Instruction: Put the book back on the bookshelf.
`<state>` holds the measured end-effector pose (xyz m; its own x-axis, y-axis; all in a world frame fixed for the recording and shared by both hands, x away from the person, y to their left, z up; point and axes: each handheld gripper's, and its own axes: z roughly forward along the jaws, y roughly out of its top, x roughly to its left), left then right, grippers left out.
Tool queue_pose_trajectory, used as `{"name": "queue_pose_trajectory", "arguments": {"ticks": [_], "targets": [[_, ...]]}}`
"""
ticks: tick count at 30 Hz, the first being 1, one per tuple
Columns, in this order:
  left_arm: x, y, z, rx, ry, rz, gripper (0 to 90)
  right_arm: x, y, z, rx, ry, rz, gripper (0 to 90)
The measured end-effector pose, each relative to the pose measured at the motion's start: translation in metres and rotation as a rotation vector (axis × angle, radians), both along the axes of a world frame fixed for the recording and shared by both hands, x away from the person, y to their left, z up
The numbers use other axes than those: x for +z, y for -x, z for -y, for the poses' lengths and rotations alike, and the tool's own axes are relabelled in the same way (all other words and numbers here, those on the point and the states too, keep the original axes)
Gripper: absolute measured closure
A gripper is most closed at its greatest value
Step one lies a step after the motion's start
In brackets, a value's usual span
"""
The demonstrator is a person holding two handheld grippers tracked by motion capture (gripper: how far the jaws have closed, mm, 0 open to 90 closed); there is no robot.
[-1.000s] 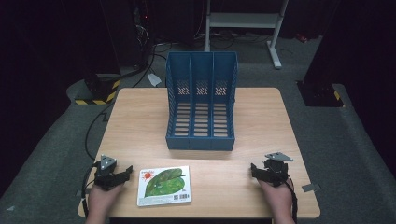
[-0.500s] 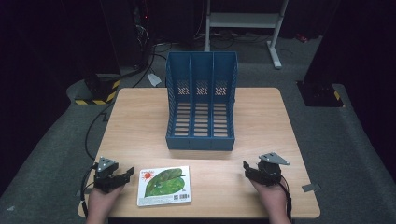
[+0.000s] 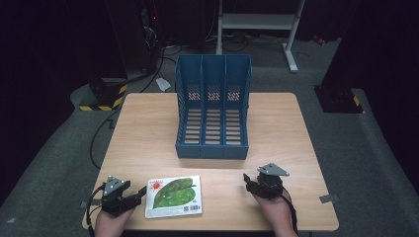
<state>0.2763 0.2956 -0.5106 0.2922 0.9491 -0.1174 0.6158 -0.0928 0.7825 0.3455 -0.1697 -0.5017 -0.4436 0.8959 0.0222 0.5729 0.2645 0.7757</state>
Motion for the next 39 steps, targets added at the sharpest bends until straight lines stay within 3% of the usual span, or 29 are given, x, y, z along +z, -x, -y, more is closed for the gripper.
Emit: {"name": "queue_pose_trajectory", "arguments": {"ticks": [6,8,11,15,18,23,27,31,39], "targets": [[-0.003,-0.002,0.014,-0.049,0.013,-0.020,28.4,-0.003,0.004,-0.013,0.033,-0.013,-0.008,36.0],[-0.005,-0.002,0.018,-0.058,-0.001,-0.026,28.4,-0.003,0.006,-0.017,0.040,-0.015,-0.011,35.6],[-0.007,-0.001,0.021,-0.069,0.046,-0.037,29.1,-0.005,0.008,-0.023,0.065,-0.028,-0.027,35.1],[-0.009,-0.002,0.030,-0.094,0.016,-0.053,30.1,-0.004,0.012,-0.028,0.074,-0.039,-0.028,34.9],[-0.013,-0.001,0.036,-0.107,0.041,-0.069,32.3,-0.003,0.013,-0.031,0.084,-0.055,-0.036,34.7],[-0.012,-0.001,0.038,-0.094,0.024,-0.063,33.0,-0.004,0.015,-0.035,0.112,-0.060,-0.052,33.2],[-0.011,0.001,0.040,-0.092,0.010,-0.050,38.9,-0.003,0.018,-0.038,0.124,-0.079,-0.060,33.1],[-0.011,-0.001,0.045,-0.110,0.014,-0.054,38.9,-0.002,0.023,-0.044,0.160,-0.068,-0.052,33.2],[-0.010,-0.003,0.064,-0.155,0.010,-0.054,40.2,-0.007,0.032,-0.058,0.205,-0.072,-0.082,36.7]]}}
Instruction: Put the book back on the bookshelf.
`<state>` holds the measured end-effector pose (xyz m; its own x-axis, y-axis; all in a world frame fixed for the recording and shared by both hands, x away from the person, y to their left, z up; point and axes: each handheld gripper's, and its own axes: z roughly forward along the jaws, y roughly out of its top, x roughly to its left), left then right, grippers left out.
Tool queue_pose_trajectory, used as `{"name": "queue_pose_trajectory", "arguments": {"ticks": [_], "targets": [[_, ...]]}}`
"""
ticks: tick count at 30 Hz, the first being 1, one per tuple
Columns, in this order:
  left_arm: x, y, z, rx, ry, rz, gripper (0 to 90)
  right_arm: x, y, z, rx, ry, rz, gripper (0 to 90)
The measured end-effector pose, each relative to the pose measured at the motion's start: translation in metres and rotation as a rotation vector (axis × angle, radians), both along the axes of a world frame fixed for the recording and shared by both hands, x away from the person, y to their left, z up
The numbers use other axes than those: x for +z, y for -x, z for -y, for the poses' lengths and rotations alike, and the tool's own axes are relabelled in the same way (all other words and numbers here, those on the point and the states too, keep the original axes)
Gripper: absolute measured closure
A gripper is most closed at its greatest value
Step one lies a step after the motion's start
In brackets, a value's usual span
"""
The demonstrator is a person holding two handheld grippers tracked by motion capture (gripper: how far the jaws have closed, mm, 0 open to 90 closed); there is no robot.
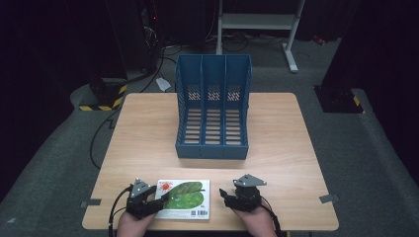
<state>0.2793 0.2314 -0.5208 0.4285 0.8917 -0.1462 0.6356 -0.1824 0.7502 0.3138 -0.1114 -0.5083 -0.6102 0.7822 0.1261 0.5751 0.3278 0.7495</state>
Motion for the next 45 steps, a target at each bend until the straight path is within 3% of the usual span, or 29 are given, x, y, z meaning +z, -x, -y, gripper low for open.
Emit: {"name": "queue_pose_trajectory", "arguments": {"ticks": [6,10,14,19,22,25,27,36,45], "targets": [[0.001,-0.002,0.012,-0.036,-0.005,0.003,40.9,-0.001,0.005,-0.004,0.035,-0.020,-0.011,40.7],[0.003,0.003,0.008,-0.026,0.000,0.014,41.2,-0.001,0.010,-0.011,0.063,-0.026,-0.024,42.8],[0.002,0.017,0.001,-0.008,0.063,-0.008,42.4,-0.001,0.015,-0.017,0.082,-0.044,-0.039,43.5],[-0.001,0.025,0.009,-0.030,0.023,-0.008,42.5,-0.003,0.015,-0.023,0.100,-0.046,-0.054,42.4],[-0.003,0.023,0.009,-0.025,0.034,-0.005,42.8,-0.005,0.016,-0.027,0.109,-0.050,-0.065,41.3],[-0.003,0.023,0.013,-0.024,0.043,-0.003,43.1,-0.008,0.016,-0.031,0.111,-0.027,-0.079,42.1],[-0.003,0.022,0.015,-0.026,0.032,0.000,43.2,-0.009,0.016,-0.033,0.097,-0.044,-0.108,42.5],[-0.002,0.014,0.021,-0.044,0.021,-0.004,43.2,-0.007,0.012,-0.030,0.069,-0.016,-0.087,44.0],[-0.001,0.003,0.032,-0.058,0.005,0.008,45.4,-0.007,0.005,-0.021,0.027,-0.021,-0.086,45.1]]}}
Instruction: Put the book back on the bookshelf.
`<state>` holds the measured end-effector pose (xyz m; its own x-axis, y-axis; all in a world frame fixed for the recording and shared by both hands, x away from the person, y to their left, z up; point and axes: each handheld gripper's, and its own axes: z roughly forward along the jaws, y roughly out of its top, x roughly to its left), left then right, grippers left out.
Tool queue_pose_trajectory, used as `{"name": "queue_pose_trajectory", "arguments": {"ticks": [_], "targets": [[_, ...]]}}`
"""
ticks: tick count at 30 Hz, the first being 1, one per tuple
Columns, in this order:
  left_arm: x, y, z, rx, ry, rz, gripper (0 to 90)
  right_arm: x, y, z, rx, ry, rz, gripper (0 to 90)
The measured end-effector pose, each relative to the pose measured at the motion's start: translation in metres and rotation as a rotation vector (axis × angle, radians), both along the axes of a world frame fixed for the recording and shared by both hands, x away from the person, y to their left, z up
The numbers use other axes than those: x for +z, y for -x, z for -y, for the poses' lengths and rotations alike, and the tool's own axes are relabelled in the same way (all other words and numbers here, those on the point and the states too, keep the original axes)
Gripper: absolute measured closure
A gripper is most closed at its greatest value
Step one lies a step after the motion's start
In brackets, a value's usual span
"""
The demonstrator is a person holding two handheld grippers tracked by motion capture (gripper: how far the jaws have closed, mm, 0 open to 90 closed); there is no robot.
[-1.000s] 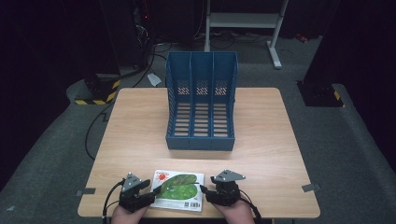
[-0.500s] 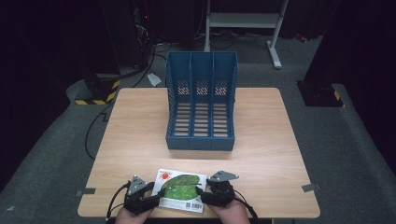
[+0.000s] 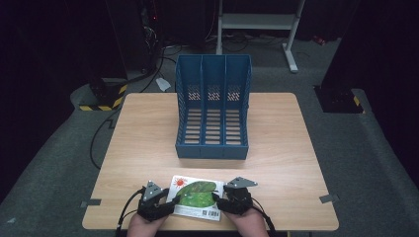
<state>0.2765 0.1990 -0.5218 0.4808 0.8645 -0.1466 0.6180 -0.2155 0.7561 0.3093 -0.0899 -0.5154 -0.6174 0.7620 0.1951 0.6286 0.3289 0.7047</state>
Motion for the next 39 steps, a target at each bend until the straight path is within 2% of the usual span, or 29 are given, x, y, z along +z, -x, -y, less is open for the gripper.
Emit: {"name": "queue_pose_trajectory", "arguments": {"ticks": [13,19,26,29,32,36,39], "targets": [[0.001,-0.017,0.020,-0.014,-0.017,0.007,45.4,-0.001,-0.014,0.016,-0.061,-0.010,0.004,46.4],[0.000,-0.024,0.029,-0.027,0.000,0.003,45.7,0.000,-0.021,0.024,-0.091,-0.012,0.004,46.6],[-0.001,-0.022,0.033,-0.022,-0.004,0.027,46.2,-0.001,-0.026,0.030,-0.101,-0.016,0.007,46.4],[-0.001,-0.020,0.031,-0.029,0.007,0.023,45.8,0.000,-0.024,0.029,-0.090,0.003,0.031,45.7],[0.000,-0.015,0.026,-0.031,-0.006,0.021,42.6,0.003,-0.018,0.031,-0.071,0.005,0.039,39.3],[0.000,-0.005,0.015,-0.025,0.040,-0.005,39.8,0.008,-0.001,0.036,-0.034,-0.002,0.033,29.3],[0.002,-0.003,0.013,-0.022,0.052,-0.008,39.5,0.011,0.010,0.037,-0.008,0.002,0.031,26.2]]}}
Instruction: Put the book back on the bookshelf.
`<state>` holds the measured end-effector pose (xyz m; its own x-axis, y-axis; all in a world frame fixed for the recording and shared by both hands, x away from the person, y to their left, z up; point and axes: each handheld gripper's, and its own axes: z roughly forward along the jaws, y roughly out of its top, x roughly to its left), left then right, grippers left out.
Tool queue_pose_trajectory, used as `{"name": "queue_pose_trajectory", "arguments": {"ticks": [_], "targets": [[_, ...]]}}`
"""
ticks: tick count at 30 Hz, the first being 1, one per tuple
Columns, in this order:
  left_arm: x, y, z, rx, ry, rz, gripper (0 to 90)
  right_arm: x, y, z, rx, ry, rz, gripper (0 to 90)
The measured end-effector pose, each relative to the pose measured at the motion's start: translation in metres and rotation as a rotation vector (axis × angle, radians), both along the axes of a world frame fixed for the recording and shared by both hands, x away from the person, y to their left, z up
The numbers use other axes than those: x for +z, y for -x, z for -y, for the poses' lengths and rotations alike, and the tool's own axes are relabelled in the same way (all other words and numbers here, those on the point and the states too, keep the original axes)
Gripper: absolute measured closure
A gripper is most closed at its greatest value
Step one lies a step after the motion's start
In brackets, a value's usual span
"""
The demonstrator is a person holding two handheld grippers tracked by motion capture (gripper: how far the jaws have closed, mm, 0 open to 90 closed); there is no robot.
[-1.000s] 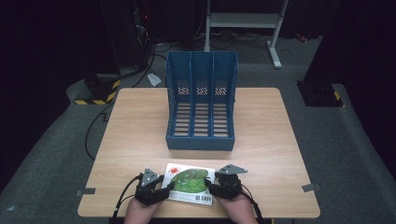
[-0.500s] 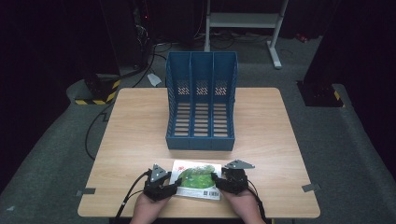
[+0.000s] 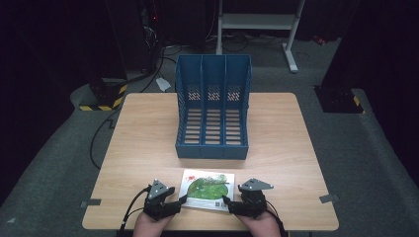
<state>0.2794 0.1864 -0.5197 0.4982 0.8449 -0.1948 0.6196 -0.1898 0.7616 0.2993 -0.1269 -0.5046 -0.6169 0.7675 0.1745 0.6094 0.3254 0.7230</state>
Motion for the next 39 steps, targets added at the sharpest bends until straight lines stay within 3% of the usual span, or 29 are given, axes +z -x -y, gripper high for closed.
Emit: {"name": "queue_pose_trajectory", "arguments": {"ticks": [6,12,16,20,25,39], "targets": [[-0.004,-0.003,0.005,-0.022,-0.008,-0.023,38.8,-0.005,0.018,0.001,0.028,0.020,-0.010,23.7],[-0.004,-0.004,0.008,-0.037,-0.010,-0.022,38.9,-0.012,0.019,-0.007,0.058,0.062,-0.034,23.9],[-0.004,-0.005,0.010,-0.044,-0.002,-0.027,38.7,-0.013,0.021,-0.010,0.062,0.076,-0.020,25.1],[-0.004,-0.006,0.011,-0.050,-0.003,-0.024,38.7,-0.014,0.024,-0.013,0.075,0.123,0.013,26.5],[-0.004,-0.006,0.012,-0.051,-0.007,-0.023,38.2,-0.014,0.022,-0.012,0.081,0.115,0.011,26.5],[-0.006,-0.010,0.017,-0.031,-0.001,-0.012,35.4,-0.014,0.012,0.001,0.008,0.110,0.018,31.2]]}}
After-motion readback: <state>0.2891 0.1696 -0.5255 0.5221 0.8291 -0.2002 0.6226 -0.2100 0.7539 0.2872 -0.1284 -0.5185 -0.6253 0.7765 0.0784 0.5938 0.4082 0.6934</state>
